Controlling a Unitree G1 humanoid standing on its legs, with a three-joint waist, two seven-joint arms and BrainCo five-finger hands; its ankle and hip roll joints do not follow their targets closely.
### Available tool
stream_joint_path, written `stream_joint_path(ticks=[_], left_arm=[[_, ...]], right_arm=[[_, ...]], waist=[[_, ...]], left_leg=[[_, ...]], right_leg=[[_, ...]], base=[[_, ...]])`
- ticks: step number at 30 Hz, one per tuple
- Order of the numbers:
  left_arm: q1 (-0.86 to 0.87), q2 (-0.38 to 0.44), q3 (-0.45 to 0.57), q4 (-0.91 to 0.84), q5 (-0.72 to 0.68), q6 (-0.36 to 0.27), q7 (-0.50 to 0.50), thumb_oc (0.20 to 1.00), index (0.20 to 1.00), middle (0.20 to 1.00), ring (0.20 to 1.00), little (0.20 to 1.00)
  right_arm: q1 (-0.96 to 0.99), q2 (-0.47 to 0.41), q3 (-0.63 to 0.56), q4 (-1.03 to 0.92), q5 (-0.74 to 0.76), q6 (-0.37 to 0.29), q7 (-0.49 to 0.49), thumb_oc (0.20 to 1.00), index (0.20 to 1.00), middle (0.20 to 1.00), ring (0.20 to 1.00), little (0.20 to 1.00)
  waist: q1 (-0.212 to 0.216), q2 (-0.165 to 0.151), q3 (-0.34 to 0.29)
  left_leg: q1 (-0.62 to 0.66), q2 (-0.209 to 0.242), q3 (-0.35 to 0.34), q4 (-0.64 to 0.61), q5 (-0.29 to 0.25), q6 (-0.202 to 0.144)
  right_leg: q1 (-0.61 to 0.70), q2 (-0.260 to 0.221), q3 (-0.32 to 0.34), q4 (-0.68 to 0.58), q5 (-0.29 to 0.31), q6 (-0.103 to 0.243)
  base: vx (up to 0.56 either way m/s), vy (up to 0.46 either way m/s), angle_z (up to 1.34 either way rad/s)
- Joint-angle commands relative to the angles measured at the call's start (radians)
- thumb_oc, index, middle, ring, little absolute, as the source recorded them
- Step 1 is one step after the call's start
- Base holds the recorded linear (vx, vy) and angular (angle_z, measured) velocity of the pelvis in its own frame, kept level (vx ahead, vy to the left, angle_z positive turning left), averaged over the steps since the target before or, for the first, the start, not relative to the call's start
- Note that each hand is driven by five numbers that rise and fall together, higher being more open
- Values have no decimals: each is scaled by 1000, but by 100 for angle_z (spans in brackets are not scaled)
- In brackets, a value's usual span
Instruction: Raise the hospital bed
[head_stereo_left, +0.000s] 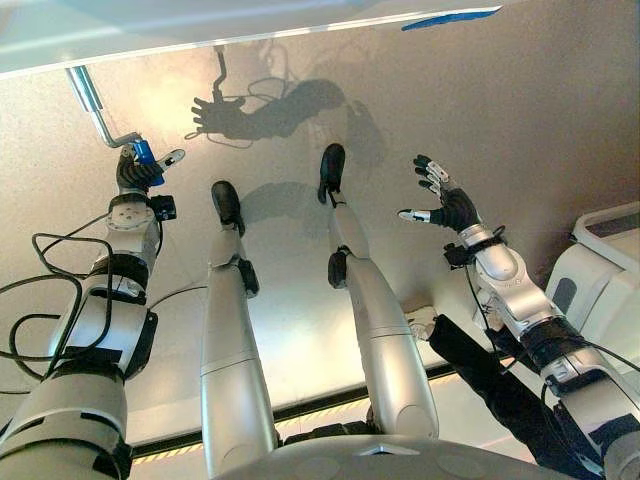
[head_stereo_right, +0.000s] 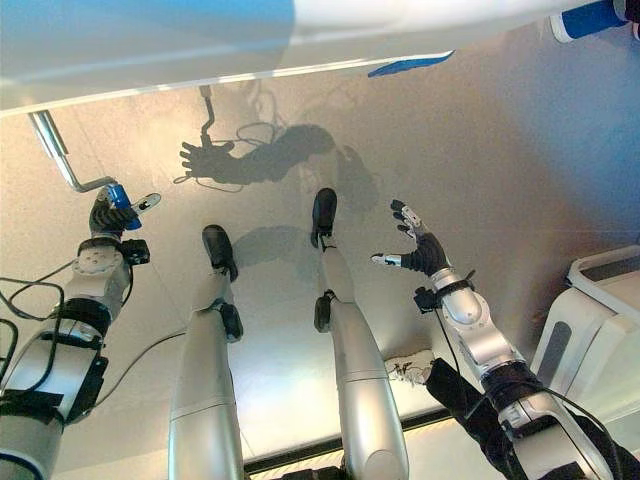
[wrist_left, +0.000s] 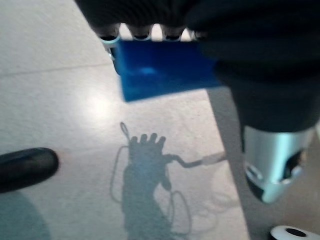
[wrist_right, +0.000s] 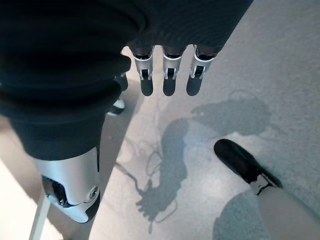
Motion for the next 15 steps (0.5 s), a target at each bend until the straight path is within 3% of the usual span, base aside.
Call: stream_joint_path(ticks=[1,4,5,6,7,9,10,15], left_arm=[[1,56,17,-34,-14,-22,25,1000,1000,1000,1000,1000],[-3,51,9,-43,-10,-22,25,1000,1000,1000,1000,1000],[-1,51,8,-45,-10,-21,24,953,953,953,953,953],[1,52,7,-48,-7,-21,23,492,492,492,492,492],[2,51,7,-51,-7,-21,22,360,360,360,360,360],[4,51,7,-50,-7,-20,23,288,288,288,288,288],[4,52,7,-52,-4,-21,24,200,200,200,200,200],[5,47,7,-49,-6,-20,23,200,200,200,200,200]], right_arm=[[82,-51,-43,-90,37,-38,10,1000,1000,1000,1000,1000],[85,-49,-39,-77,30,-36,9,1000,1000,1000,1000,1000],[85,-48,-37,-77,30,-35,9,1000,1000,1000,1000,1000],[88,-48,-40,-81,30,-36,11,1000,1000,1000,1000,1000],[89,-49,-40,-83,28,-36,12,1000,1000,1000,1000,1000],[87,-48,-38,-80,26,-36,9,1000,1000,1000,1000,1000],[85,-49,-38,-84,26,-38,6,1000,1000,1000,1000,1000],[81,-46,-37,-82,22,-39,0,1000,1000,1000,1000,1000]], waist=[[-8,13,38],[-8,17,39],[-8,17,40],[-8,18,41],[-8,18,42],[-7,19,41],[-6,20,42],[-6,21,46]], left_leg=[[82,-46,3,-184,116,55],[77,-49,0,-183,118,55],[78,-50,-1,-183,118,56],[78,-49,0,-182,118,56],[78,-49,1,-182,117,55],[78,-49,1,-181,117,55],[80,-49,4,-181,117,55],[82,-49,6,-181,117,56]], right_leg=[[41,-31,14,167,-143,152],[38,-30,14,168,-141,151],[38,-30,15,168,-141,151],[38,-30,16,169,-140,151],[38,-30,17,169,-140,151],[38,-30,18,169,-140,151],[39,-30,19,170,-140,151],[43,-32,20,167,-138,152]], base=[[0,0,0],[0,0,0],[0,0,0],[0,0,0],[0,0,0],[0,0,0],[0,0,0],[0,0,0]])
